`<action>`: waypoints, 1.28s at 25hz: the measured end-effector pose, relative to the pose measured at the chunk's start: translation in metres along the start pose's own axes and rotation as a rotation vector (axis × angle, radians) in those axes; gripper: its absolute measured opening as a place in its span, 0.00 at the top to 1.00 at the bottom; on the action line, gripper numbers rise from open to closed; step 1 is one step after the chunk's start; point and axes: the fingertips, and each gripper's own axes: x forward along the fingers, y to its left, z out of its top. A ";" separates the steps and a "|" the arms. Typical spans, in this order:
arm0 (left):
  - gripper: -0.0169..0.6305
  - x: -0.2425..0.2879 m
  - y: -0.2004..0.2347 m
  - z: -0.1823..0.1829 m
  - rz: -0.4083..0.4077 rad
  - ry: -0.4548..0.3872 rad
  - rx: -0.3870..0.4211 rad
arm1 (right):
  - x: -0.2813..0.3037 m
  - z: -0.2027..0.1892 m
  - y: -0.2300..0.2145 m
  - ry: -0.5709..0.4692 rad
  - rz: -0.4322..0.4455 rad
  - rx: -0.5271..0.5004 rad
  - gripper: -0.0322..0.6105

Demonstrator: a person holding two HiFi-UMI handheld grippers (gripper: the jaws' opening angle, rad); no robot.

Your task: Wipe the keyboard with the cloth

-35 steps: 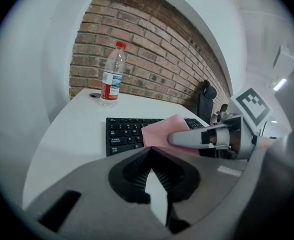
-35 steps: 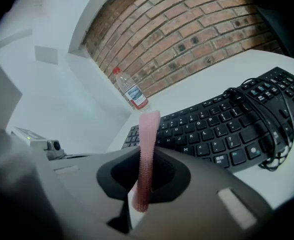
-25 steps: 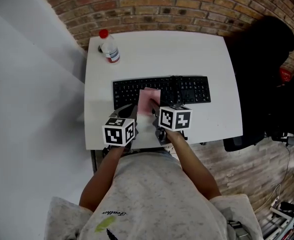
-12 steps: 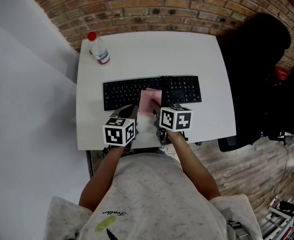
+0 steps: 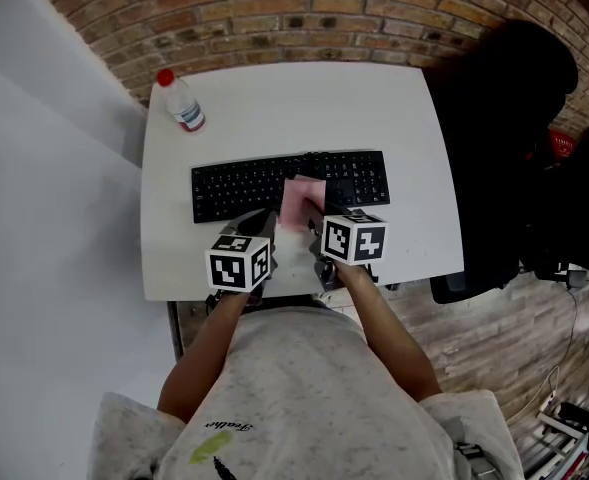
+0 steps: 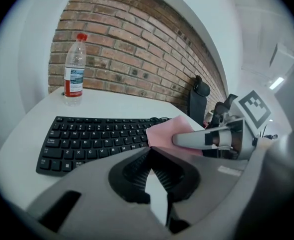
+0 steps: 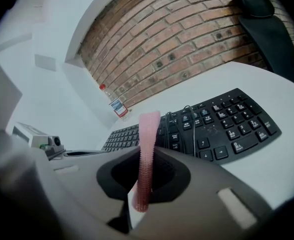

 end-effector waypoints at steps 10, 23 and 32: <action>0.98 0.021 -0.030 0.009 -0.005 0.001 0.015 | -0.024 0.015 -0.025 -0.016 0.017 -0.031 0.91; 0.98 0.060 -0.070 0.015 -0.016 0.011 0.038 | -0.050 0.027 -0.070 -0.038 0.029 -0.031 0.91; 0.98 0.079 -0.093 0.017 -0.008 0.008 0.034 | -0.064 0.030 -0.099 -0.033 0.028 -0.029 0.91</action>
